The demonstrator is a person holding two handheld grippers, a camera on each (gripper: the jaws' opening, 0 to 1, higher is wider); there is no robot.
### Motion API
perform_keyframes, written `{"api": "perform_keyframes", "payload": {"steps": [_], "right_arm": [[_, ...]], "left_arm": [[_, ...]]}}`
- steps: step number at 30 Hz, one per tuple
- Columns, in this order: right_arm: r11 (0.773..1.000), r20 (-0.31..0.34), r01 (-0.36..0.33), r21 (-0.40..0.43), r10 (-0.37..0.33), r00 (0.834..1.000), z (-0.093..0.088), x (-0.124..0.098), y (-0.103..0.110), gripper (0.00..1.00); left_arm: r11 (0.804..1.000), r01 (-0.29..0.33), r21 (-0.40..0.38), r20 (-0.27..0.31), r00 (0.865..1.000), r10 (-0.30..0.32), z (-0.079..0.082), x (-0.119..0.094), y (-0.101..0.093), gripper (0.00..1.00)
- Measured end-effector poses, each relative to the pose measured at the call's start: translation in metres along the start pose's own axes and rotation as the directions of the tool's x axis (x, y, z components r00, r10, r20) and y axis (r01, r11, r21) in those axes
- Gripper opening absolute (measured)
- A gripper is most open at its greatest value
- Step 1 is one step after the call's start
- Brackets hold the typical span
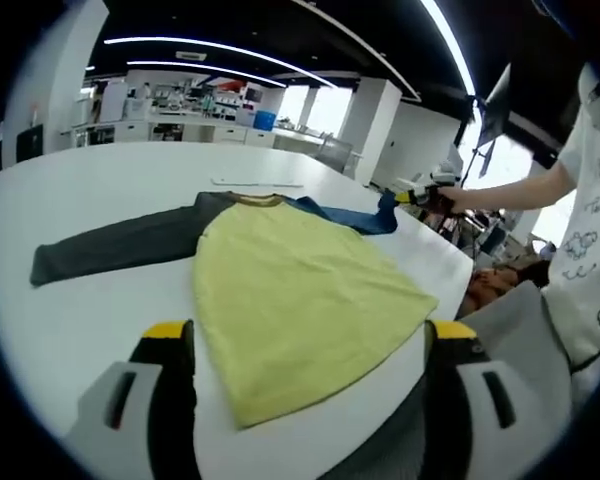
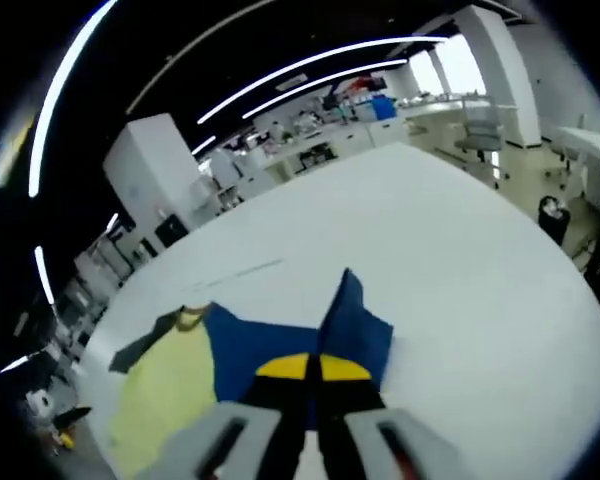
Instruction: Fold the garment on the visible template until the final outline fits inside the template.
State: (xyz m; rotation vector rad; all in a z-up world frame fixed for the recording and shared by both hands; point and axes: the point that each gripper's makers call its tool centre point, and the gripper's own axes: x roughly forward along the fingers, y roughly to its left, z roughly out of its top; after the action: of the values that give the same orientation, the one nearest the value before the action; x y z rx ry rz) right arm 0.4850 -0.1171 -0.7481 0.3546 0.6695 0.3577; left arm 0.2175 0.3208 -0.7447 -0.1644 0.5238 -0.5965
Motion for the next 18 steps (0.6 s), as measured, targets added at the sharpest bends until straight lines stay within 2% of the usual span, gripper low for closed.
{"api": "perform_keyframes", "payload": {"steps": [8,12,18], "right_arm": [[0.996,-0.013,-0.08,-0.034,0.08,0.997,0.003,0.028,0.07,0.0],[0.994,-0.031,-0.098,-0.056,0.097,0.995,-0.002,0.045,0.096,0.0],[0.99,-0.033,-0.134,-0.04,0.132,0.991,-0.005,0.067,0.138,0.0]], "left_arm": [[1.0,0.012,0.005,0.039,0.999,-0.012,0.013,-0.02,0.003,0.92],[1.0,0.014,0.027,0.026,1.0,-0.015,0.009,-0.023,0.007,0.92],[0.999,0.025,0.037,0.032,0.999,-0.026,0.009,-0.03,0.016,0.92]]}}
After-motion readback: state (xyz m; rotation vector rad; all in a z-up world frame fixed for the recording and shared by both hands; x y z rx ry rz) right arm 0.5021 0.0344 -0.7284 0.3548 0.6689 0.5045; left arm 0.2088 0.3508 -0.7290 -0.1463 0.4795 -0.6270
